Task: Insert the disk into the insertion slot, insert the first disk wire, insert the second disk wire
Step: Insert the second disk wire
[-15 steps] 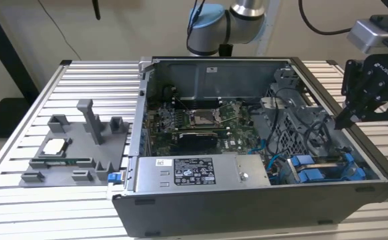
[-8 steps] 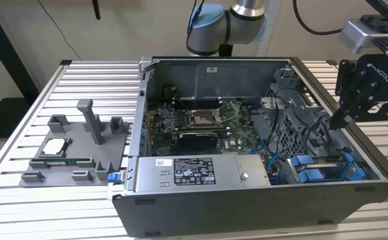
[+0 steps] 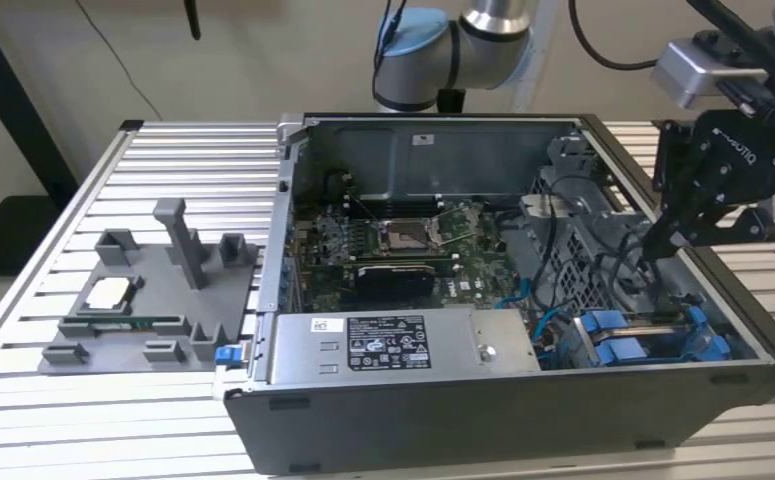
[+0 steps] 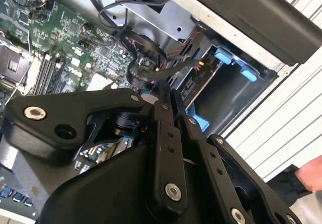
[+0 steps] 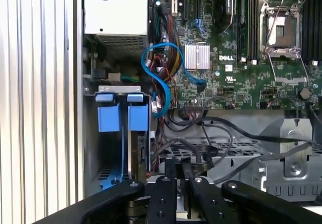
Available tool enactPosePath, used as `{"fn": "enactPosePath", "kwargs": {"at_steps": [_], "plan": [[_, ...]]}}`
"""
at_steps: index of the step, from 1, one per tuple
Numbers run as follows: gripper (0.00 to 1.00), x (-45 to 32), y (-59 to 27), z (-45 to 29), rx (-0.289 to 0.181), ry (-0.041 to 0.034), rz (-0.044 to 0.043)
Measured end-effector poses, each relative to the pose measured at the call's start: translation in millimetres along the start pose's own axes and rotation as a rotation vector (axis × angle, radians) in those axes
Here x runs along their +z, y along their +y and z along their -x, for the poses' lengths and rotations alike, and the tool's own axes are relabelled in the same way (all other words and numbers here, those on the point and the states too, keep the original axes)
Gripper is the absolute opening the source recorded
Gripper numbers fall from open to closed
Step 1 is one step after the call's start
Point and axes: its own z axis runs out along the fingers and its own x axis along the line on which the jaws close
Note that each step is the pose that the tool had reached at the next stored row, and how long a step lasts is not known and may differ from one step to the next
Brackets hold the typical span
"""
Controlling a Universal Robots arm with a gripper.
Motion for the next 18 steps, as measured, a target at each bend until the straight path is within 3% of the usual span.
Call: {"fn": "enactPosePath", "kwargs": {"at_steps": [6, 13, 18], "plan": [[0.16, -0.2, 8.9, -6.3, 0.0, 0.0001, -0.0024], [0.16, 0.1, 10.8, -16.6, -0.001, -0.0005, -0.0024], [0.16, 1.0, 10.8, -24.8, -0.002, -0.0084, -0.003]]}}
